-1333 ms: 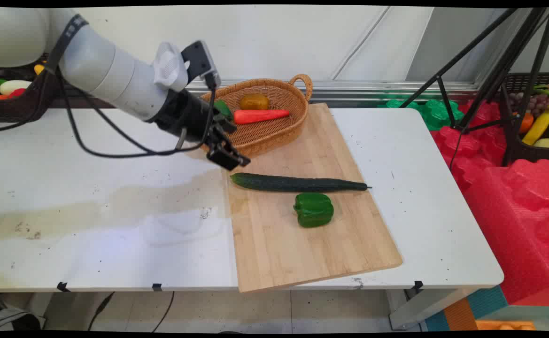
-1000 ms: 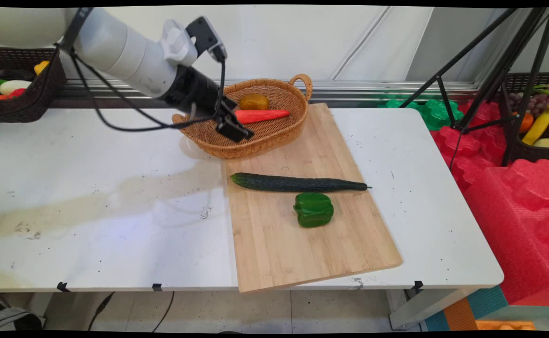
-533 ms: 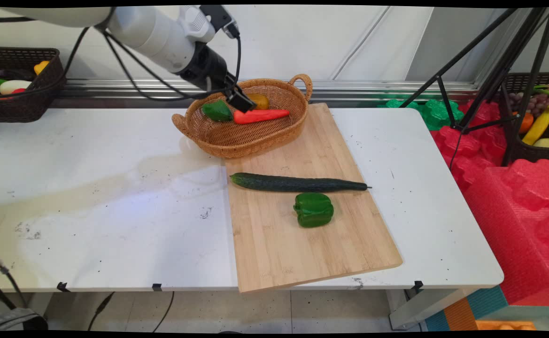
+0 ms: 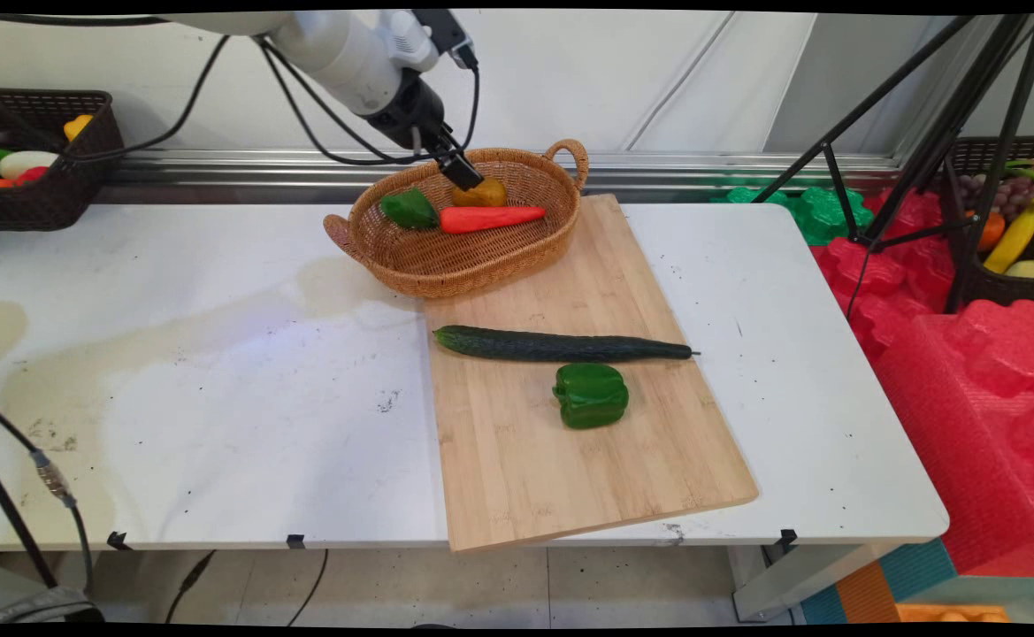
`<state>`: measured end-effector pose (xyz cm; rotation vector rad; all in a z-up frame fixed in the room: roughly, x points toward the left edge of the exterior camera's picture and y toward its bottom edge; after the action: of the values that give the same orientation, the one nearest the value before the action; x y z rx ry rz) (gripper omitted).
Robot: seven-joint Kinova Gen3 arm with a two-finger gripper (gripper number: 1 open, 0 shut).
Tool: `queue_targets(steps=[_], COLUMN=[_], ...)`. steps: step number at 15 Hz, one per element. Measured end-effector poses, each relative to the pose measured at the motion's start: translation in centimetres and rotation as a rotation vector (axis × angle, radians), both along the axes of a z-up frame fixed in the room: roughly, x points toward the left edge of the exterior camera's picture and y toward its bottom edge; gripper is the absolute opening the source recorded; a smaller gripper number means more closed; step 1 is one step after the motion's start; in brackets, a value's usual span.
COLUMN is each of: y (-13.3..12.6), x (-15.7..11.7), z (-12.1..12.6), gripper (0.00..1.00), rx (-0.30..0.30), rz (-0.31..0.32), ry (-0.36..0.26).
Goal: Pick up the potato from the vegetable basket
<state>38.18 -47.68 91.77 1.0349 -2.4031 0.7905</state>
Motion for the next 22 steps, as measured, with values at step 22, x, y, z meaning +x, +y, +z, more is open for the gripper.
queue_targets(steps=[22], y=[-11.3], x=[-0.7], z=[-8.0], gripper=[1.00], rx=[0.090], rz=[0.004], ry=[-0.096])
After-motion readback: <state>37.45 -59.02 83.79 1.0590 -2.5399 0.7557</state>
